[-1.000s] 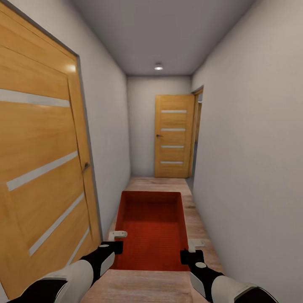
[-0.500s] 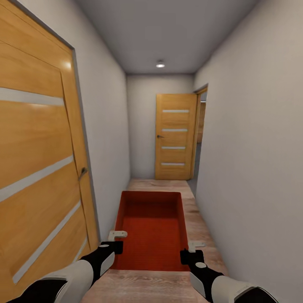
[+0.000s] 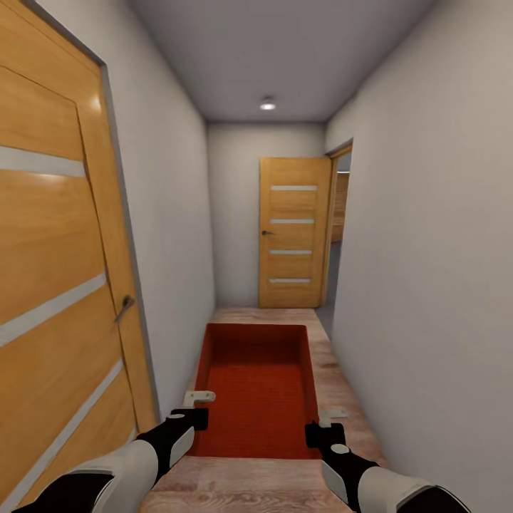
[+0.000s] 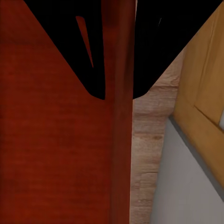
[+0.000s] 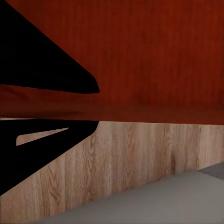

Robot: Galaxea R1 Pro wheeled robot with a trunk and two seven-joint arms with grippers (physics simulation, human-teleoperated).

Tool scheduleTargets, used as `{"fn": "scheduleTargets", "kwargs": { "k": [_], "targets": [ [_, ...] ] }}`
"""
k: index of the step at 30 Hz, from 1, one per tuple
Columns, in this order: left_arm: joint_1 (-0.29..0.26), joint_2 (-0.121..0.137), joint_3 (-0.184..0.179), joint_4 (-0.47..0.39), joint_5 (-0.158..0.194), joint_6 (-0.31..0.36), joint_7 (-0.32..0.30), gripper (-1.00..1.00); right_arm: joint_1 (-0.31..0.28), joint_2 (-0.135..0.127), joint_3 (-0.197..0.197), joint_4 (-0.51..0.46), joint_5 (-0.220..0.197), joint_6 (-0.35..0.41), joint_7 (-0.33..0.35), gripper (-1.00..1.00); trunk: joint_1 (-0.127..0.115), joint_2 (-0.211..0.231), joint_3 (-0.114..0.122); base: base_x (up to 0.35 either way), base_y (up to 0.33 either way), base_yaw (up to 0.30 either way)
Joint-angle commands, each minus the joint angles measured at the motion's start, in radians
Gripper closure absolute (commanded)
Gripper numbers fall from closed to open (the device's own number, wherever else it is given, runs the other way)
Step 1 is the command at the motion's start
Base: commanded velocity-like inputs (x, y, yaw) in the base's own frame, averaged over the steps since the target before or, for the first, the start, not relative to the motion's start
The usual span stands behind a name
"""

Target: Move the two storage containers from the living room to the garage. In the garage, place one container on the floor and stack the other container on top of it (either order is fine).

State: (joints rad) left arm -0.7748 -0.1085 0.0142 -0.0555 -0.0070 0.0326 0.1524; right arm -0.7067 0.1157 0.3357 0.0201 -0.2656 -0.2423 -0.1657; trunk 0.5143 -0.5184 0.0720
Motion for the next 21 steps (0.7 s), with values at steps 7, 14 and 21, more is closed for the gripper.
{"fn": "scheduleTargets", "kwargs": {
  "k": [7, 14, 21],
  "targets": [
    [0.000, 0.053, 0.044, 0.002, 0.001, 0.005, 0.012, 1.00, 0.000, -0.002, -0.009, 0.000, -0.012, -0.098, -0.004, 1.00, 0.001, -0.001, 0.000, 0.323, 0.042, 0.000],
    [0.000, 0.053, 0.044, 0.002, 0.001, 0.004, 0.012, 1.00, 0.000, -0.002, -0.009, 0.000, -0.012, -0.099, -0.004, 1.00, 0.001, -0.001, 0.000, 0.324, 0.002, 0.000],
    [0.000, 0.053, 0.044, 0.002, 0.001, 0.004, 0.012, 1.00, -0.001, -0.002, -0.009, 0.000, -0.012, -0.099, -0.004, 1.00, 0.001, -0.001, 0.000, 0.324, 0.000, 0.000]
  ]
}}
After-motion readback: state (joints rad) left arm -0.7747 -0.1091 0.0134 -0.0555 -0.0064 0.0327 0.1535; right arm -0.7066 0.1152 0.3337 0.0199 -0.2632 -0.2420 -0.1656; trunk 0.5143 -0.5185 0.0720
